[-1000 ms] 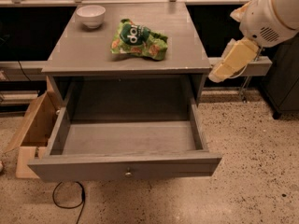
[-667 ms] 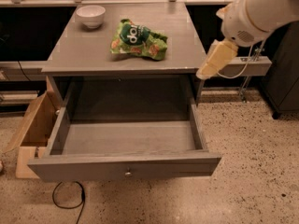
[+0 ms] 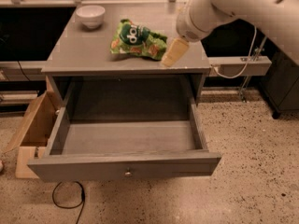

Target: Place green rice chip bag into top drawer

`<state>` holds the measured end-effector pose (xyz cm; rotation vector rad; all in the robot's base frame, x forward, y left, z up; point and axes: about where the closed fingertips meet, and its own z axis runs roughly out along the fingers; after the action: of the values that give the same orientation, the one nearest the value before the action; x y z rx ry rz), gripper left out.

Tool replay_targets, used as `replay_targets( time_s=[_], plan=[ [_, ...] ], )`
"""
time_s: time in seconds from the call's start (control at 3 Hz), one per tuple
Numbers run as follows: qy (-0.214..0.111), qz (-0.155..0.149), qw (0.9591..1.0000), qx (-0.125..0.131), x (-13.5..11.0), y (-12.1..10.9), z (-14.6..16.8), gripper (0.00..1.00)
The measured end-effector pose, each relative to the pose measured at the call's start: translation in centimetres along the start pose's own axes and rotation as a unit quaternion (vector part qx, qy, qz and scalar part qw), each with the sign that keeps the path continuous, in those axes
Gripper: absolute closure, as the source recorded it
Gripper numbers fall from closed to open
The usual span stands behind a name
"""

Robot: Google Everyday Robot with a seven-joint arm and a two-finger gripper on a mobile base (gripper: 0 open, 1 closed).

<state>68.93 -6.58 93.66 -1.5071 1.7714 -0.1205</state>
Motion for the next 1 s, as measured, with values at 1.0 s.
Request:
replay_targets(
  time_s=[1.0],
  plan=[
    [-0.052, 0.022, 0.9981, -0.023, -4.5, -2.6, 9.0, 0.0]
  ],
)
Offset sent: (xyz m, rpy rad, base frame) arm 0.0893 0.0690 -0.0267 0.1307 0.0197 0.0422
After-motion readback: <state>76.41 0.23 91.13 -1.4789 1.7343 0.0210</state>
